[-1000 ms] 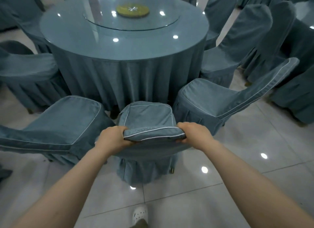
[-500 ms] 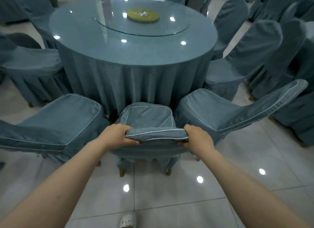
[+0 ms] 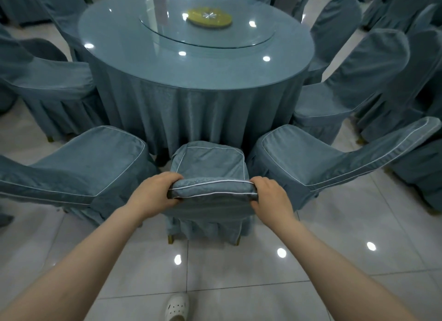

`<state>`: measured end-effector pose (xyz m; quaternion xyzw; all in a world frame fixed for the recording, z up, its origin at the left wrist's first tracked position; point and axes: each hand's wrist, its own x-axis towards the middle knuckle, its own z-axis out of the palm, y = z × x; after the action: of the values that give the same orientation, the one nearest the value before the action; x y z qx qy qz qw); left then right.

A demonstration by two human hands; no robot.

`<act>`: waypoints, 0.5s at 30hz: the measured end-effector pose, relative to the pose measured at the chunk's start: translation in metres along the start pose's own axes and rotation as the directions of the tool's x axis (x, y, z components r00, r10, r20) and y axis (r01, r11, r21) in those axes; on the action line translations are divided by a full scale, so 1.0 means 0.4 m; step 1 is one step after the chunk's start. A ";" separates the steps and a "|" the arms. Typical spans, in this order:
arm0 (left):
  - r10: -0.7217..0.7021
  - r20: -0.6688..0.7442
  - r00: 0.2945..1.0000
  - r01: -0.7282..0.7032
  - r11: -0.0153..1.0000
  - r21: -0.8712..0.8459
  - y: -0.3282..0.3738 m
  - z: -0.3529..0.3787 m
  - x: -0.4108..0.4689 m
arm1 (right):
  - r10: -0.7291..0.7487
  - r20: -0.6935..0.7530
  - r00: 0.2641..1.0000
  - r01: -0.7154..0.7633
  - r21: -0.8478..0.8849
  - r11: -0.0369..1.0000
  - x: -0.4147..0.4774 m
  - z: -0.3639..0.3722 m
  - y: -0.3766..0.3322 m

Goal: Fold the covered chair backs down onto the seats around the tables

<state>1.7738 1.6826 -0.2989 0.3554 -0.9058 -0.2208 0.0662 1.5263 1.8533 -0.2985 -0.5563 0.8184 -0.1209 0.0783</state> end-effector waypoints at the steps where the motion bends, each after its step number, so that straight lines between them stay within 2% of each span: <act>1: -0.026 -0.033 0.999 0.026 1.000 0.009 0.006 0.002 -0.003 | 0.009 -0.004 1.000 -0.010 -0.025 1.000 0.002 0.002 -0.005; 5: -0.098 -0.096 0.991 0.099 0.995 0.001 0.020 0.001 -0.006 | 0.007 0.008 1.000 -0.007 -0.052 0.999 0.003 0.000 -0.014; 15: -0.076 0.066 0.995 0.066 0.987 0.148 0.042 -0.019 -0.060 | -0.086 0.118 0.989 0.101 -0.127 0.987 -0.046 -0.037 -0.009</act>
<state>1.7831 1.7070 -0.2839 0.3833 -0.9080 -0.1689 -0.0003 1.5326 1.8709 -0.2833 -0.6038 0.7920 -0.0387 0.0812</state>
